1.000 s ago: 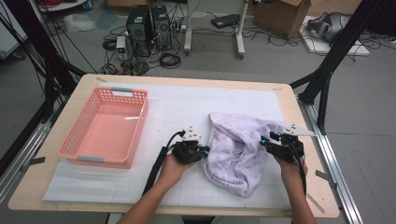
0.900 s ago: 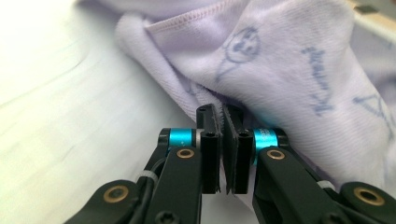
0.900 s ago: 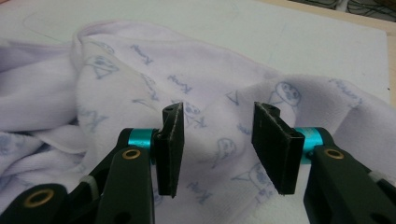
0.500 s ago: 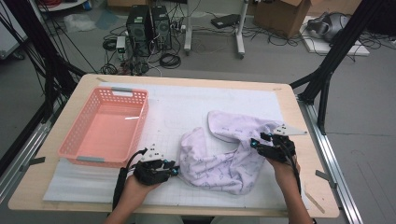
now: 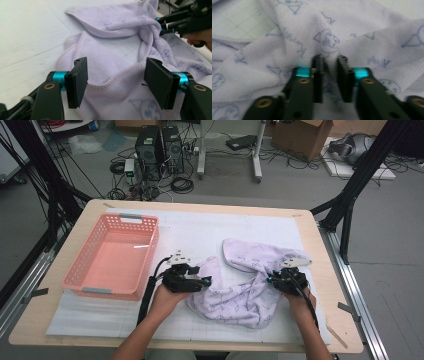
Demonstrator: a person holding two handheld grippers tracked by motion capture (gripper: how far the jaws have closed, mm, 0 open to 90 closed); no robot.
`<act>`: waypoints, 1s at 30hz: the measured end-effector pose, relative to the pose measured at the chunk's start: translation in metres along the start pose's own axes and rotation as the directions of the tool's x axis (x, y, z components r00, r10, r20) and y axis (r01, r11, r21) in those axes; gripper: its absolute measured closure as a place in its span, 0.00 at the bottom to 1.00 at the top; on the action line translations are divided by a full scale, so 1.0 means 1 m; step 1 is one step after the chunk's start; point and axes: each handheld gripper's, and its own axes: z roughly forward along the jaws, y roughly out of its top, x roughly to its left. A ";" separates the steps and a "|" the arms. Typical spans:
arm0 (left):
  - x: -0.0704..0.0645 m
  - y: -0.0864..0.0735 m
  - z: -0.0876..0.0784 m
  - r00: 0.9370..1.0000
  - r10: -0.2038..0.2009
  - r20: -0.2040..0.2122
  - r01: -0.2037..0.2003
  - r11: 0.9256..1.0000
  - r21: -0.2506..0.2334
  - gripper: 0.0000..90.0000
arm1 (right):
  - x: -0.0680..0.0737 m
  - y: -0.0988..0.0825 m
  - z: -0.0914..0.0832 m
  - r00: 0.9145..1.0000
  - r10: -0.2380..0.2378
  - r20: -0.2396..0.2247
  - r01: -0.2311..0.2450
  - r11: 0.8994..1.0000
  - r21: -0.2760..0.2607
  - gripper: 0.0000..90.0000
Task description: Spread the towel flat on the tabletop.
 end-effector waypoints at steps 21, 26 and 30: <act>0.025 -0.030 -0.039 0.966 0.041 -0.254 -0.024 0.997 0.070 0.94 | -0.062 0.070 0.018 0.951 0.172 0.259 -0.127 0.975 -0.183 0.92; 0.030 -0.029 -0.055 0.978 0.007 -0.211 -0.004 1.000 0.015 0.88 | -0.060 0.080 0.018 0.957 0.199 0.212 -0.158 0.968 -0.195 0.80; 0.028 -0.019 -0.054 0.982 0.010 -0.186 -0.016 0.999 -0.030 0.60 | -0.047 0.073 0.002 0.972 0.158 0.175 -0.120 0.971 -0.208 0.69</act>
